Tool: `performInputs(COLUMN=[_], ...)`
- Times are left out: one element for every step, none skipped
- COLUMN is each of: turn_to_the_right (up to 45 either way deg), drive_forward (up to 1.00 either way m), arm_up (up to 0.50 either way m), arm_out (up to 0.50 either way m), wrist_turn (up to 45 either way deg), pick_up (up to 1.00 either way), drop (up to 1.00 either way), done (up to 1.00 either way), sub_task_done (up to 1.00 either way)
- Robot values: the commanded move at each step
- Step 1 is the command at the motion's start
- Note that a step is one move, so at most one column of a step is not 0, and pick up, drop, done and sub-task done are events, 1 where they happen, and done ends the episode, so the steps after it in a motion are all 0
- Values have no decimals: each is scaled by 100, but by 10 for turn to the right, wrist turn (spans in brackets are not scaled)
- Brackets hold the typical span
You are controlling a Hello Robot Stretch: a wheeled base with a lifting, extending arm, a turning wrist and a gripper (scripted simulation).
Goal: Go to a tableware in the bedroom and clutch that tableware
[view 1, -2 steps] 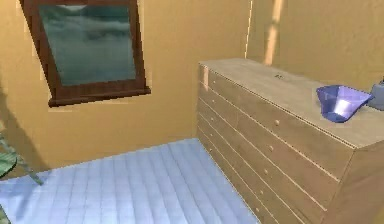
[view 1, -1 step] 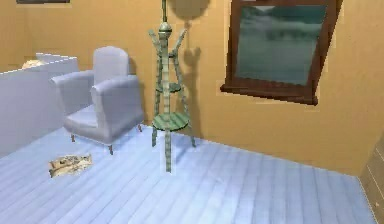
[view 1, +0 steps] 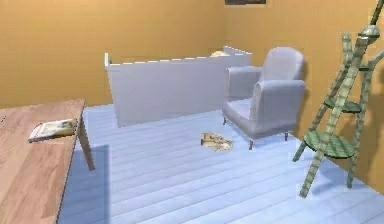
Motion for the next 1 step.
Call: performInputs(turn_to_the_right=[-210], drive_forward=[0], arm_up=[0], arm_out=[0], wrist_turn=[0], pick_up=[0], drop=[0], done=[0], sub_task_done=[0])
